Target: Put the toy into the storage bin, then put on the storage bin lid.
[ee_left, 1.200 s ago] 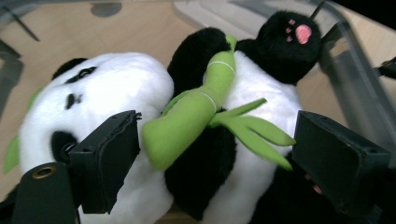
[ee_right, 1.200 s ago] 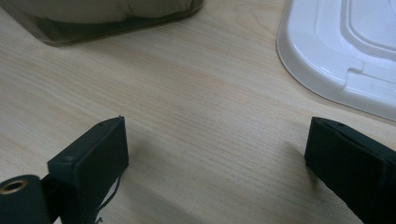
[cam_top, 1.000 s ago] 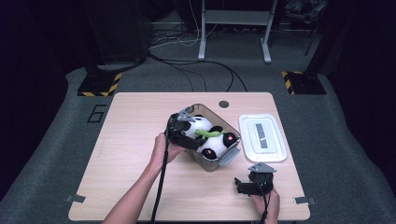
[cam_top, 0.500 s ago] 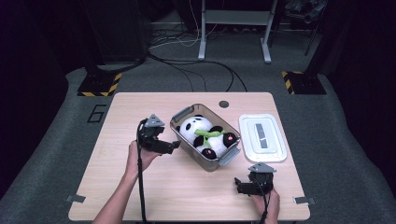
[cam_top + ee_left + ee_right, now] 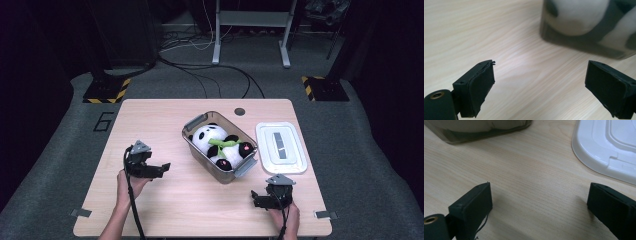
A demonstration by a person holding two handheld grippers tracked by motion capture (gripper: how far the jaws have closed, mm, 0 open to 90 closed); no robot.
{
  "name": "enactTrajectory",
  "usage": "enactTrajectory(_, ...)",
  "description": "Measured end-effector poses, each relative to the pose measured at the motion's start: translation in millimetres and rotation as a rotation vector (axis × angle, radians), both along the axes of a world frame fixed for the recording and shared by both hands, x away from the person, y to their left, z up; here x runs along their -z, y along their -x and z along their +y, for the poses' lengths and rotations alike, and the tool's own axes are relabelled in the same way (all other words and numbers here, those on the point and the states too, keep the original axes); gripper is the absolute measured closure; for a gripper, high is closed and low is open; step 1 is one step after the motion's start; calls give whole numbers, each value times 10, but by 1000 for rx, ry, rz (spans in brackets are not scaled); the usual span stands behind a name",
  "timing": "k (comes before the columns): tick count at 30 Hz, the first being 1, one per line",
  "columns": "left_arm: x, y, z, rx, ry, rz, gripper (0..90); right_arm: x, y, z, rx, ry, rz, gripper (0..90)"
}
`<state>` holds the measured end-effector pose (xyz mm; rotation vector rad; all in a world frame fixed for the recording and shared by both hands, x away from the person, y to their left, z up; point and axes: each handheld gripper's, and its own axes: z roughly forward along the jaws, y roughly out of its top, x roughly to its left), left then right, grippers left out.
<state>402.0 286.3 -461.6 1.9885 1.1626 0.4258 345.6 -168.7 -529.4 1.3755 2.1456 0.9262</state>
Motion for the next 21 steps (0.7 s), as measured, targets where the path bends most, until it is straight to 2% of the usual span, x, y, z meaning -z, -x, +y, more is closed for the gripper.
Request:
enactTrajectory(7,396,54,243,-70,29,50,73,0,1,2,1,1,1,52)
enactTrajectory(12,572,88,358,-129,46,52,63,-1,2,5,3,0,2,53)
enactTrajectory(14,618,95,370,-142,39,41,62,-1,2,5,2,0,1,53)
enactTrajectory(15,642,98,384,-141,35,52,61,-1,2,4,2,0,2,52)
enactTrajectory(18,675,118,395,-157,24,21,63,0,-2,6,0,-2,3,47)
enactTrajectory(21,675,117,363,-154,-21,17,74,1,-5,4,-3,0,2,45)
